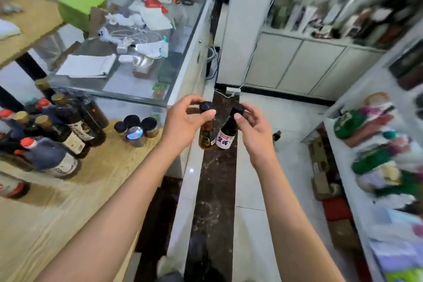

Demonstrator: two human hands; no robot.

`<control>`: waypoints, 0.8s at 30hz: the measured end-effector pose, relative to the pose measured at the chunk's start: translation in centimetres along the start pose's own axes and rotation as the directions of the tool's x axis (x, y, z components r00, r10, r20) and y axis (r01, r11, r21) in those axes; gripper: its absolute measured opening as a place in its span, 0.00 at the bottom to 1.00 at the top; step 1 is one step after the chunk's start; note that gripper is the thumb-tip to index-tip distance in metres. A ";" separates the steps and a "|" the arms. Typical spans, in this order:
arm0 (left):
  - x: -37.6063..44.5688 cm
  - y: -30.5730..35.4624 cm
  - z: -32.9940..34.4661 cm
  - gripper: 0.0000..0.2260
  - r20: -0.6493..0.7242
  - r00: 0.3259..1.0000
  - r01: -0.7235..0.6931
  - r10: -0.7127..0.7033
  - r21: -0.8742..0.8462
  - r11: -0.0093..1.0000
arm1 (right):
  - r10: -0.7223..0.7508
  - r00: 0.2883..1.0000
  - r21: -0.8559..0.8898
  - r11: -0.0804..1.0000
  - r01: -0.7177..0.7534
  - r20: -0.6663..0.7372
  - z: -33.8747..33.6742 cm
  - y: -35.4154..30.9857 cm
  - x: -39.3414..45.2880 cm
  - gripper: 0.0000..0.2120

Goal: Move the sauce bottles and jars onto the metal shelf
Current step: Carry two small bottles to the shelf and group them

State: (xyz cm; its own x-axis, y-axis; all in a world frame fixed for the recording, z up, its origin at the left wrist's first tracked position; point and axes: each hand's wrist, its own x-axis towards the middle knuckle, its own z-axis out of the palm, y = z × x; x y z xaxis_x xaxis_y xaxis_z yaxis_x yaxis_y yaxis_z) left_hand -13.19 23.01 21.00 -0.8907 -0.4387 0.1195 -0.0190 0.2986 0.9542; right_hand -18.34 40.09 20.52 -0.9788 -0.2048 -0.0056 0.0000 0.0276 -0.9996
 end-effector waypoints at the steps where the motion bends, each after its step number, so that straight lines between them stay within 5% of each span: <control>1: -0.2 1.3 1.6 0.13 0.027 1.000 -0.008 0.008 -0.010 1.000 | 0.008 1.000 0.020 1.000 -0.008 -0.030 -2.0 -0.6 -0.3 0.15; 14: -6.5 17.7 28.2 0.14 0.274 0.936 -0.208 0.221 -0.078 0.975 | -0.088 0.948 0.109 0.986 0.126 -0.305 -30.6 -6.3 -5.2 0.11; 24: -12.9 28.1 45.9 0.15 0.441 0.805 -0.329 0.397 -0.226 0.917 | -0.160 0.811 0.036 0.975 0.218 -0.563 -48.6 -9.5 -10.4 0.13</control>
State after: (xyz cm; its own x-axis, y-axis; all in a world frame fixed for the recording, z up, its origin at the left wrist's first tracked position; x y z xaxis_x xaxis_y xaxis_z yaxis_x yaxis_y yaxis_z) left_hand -23.14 75.99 33.66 -0.9248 0.1398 0.3539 0.3778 0.2267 0.8977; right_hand -18.16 89.48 31.39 -0.9088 0.3806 0.1711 -0.2063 -0.0534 -0.9770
